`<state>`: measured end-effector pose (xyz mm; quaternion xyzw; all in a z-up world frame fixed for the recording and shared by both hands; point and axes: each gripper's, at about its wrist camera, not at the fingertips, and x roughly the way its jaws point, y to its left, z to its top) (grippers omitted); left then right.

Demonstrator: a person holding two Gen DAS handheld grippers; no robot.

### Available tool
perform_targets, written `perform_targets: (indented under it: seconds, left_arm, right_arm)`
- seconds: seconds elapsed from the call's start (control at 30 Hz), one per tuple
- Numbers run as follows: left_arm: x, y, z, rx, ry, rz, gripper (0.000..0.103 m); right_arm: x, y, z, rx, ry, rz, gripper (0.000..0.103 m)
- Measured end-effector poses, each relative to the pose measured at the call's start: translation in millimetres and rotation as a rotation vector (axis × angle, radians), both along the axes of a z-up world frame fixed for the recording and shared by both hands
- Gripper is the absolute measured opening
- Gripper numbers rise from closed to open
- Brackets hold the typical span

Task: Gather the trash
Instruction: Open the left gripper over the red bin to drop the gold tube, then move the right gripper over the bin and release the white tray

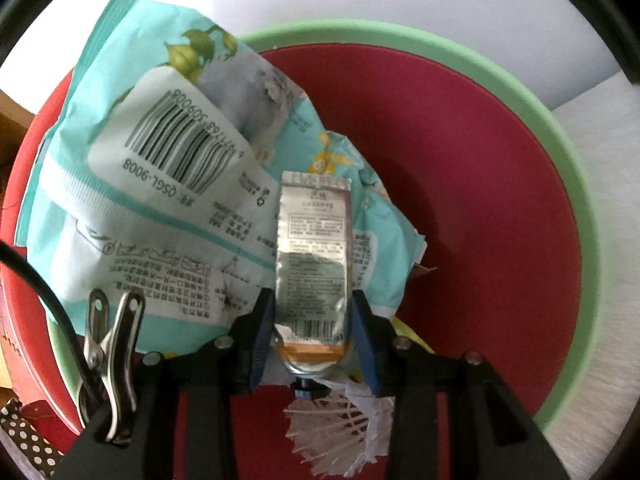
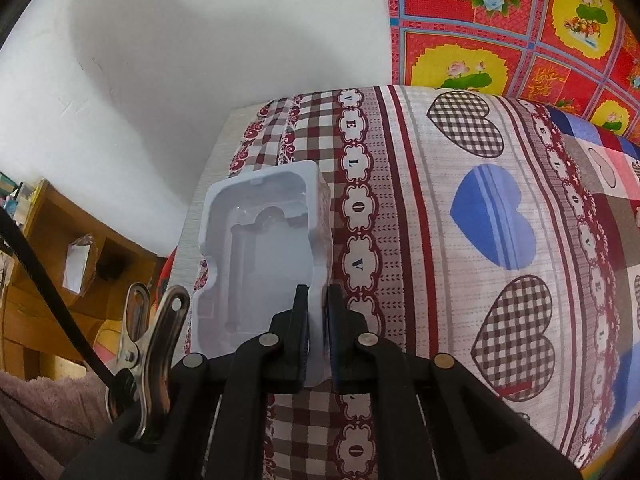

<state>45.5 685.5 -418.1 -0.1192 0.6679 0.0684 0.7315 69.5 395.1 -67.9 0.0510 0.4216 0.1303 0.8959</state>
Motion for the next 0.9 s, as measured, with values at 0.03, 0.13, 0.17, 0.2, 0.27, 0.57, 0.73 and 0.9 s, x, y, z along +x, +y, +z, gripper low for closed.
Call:
perform_targets:
  seconds: [0.03,0.13,0.17,0.2,0.27,0.57,0.73,0.9]
  left_arm:
    - [-4,1,-1,0.002,-0.002,-0.007,0.039]
    - [-9,-4,0,0.001,-0.009,-0.034,0.039]
    - [-10,-4,1,-0.002,-0.009,-0.040,0.039]
    - [-12,-8,5,-0.004,-0.012,-0.044,0.041]
    - [-14,-13,11,-0.001,-0.019,-0.043,0.050]
    - [-19,-27,42,-0.029,-0.055,-0.055,0.062]
    - [-32,-21,69,-0.035,-0.085,-0.034,0.062]
    - [-46,-15,105,-0.037,-0.108,0.002,0.062]
  right_arm:
    - [1,0,1,0.001,-0.001,0.003,0.009]
    - [2,2,2,-0.002,-0.004,0.010,0.009]
    - [3,3,2,-0.002,-0.004,0.011,0.009]
    - [4,3,2,0.000,-0.003,0.012,0.009]
    - [4,2,3,0.001,-0.002,0.014,0.009]
    - [2,1,6,0.019,-0.004,0.017,0.009]
    - [0,5,10,0.031,-0.020,0.036,0.009]
    - [0,19,18,0.046,-0.045,0.080,0.009]
